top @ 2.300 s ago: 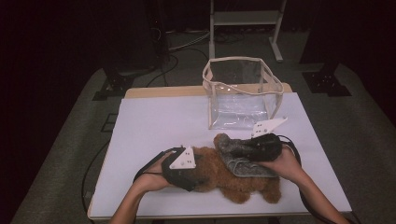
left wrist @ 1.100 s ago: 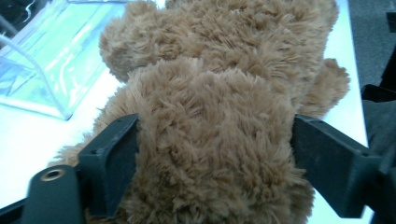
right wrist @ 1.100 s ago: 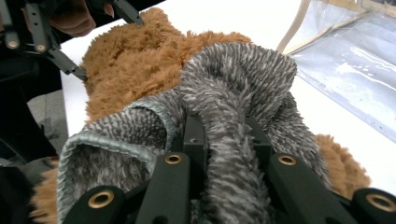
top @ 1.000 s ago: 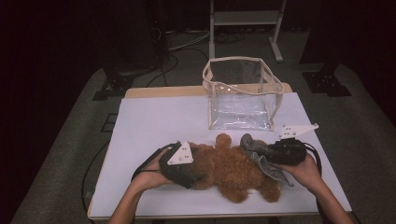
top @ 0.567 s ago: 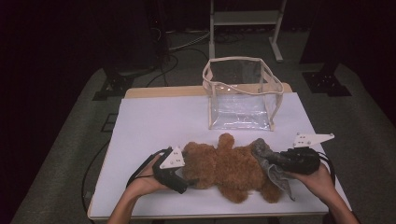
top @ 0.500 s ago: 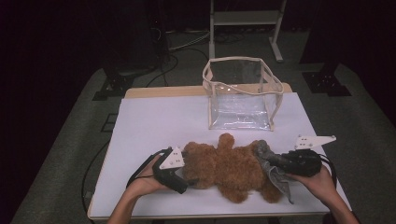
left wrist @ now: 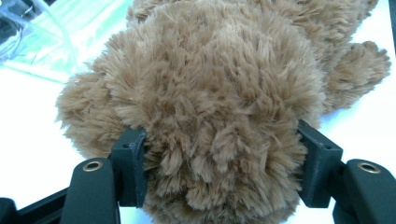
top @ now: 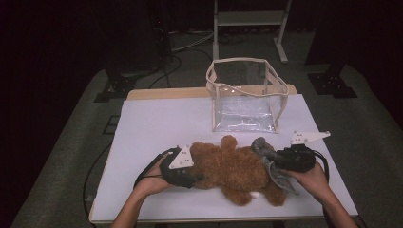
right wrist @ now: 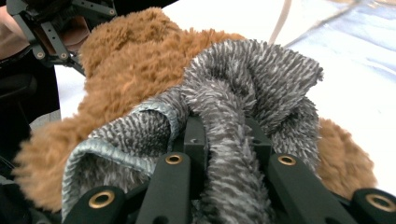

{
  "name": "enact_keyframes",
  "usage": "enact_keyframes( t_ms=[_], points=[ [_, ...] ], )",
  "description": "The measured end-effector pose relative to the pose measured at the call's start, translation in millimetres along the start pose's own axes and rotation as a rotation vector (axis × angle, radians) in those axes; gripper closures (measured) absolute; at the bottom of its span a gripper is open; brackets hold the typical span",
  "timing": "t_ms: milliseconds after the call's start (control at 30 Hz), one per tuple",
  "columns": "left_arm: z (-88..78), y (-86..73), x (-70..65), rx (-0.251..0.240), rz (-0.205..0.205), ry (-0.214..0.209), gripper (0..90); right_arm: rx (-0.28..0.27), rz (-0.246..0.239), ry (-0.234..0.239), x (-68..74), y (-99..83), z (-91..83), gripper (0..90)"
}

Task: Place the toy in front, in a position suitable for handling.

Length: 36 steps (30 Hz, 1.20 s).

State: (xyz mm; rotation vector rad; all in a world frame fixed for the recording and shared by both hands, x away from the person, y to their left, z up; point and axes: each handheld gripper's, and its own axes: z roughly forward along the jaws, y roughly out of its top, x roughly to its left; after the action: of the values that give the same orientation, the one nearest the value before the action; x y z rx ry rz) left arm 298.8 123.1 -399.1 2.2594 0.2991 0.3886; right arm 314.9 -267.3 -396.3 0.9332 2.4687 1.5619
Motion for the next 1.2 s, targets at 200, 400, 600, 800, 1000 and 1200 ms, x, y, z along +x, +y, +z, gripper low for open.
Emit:
enact_keyframes(
  t_ms=[200,400,600,800,1000,1200],
  points=[
    [-18.9,-10.5,0.4,0.033,-0.020,0.003,33.9,0.030,-0.017,0.028,5.4,10.3,24.6,76.1],
    [-19.9,-14.8,-5.3,0.032,-0.007,-0.001,31.1,0.025,-0.048,0.028,3.9,30.2,21.9,76.1],
    [-20.4,-16.0,-5.2,0.024,-0.011,-0.010,29.4,0.078,-0.103,0.039,2.1,55.4,51.3,76.0],
    [-24.7,-13.2,2.3,0.000,-0.039,-0.028,23.2,0.096,-0.101,0.057,2.9,47.0,58.5,76.0],
    [-31.0,-1.5,7.1,-0.079,-0.043,-0.047,22.0,0.064,-0.106,0.056,9.4,34.7,50.9,76.1],
    [-20.2,14.1,15.0,-0.091,-0.032,-0.065,23.0,0.040,-0.124,0.083,18.8,29.3,48.2,76.2]
  ],
)
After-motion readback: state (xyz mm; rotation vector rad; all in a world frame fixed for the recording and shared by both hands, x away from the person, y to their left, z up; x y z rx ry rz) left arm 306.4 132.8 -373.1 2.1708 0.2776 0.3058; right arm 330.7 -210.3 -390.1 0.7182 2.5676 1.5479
